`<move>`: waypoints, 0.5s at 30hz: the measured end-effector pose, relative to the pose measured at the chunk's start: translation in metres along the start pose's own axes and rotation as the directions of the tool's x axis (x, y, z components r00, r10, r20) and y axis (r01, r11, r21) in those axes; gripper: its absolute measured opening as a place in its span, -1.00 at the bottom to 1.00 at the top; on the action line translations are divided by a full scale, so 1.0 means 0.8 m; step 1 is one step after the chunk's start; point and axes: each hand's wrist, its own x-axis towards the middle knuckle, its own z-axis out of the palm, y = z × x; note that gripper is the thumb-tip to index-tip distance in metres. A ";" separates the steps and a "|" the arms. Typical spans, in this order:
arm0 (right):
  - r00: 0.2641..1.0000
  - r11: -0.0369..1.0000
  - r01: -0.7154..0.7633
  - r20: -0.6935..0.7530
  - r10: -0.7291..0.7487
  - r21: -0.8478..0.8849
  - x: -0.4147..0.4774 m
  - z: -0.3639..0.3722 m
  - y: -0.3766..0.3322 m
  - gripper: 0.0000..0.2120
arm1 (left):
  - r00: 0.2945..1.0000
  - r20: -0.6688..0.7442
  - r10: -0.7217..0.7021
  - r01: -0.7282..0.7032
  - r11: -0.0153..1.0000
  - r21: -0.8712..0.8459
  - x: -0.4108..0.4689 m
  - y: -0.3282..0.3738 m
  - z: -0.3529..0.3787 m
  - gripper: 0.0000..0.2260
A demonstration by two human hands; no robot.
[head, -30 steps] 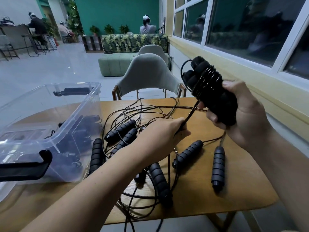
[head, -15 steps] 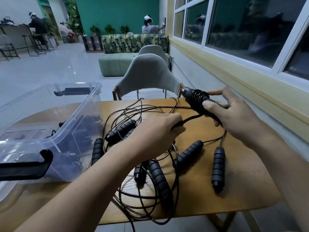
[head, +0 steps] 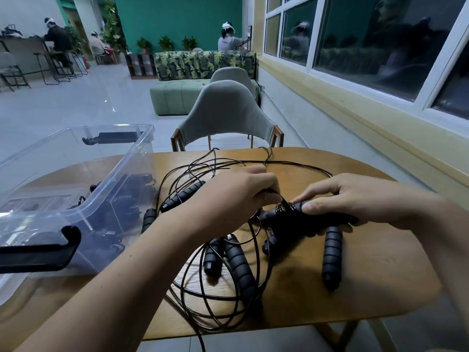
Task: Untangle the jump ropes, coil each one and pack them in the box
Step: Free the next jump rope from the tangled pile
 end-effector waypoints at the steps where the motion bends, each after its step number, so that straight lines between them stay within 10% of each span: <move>1: 0.998 0.999 -0.010 0.062 0.008 0.039 -0.003 -0.002 -0.001 -0.79 | 1.000 0.002 0.018 -0.018 1.000 -0.008 -0.001 0.000 0.000 -0.91; 15: 0.884 0.858 0.191 0.296 -0.361 0.477 -0.008 -0.021 0.007 -0.58 | 0.995 -0.093 0.047 -0.045 0.999 0.027 0.001 0.006 -0.009 -0.72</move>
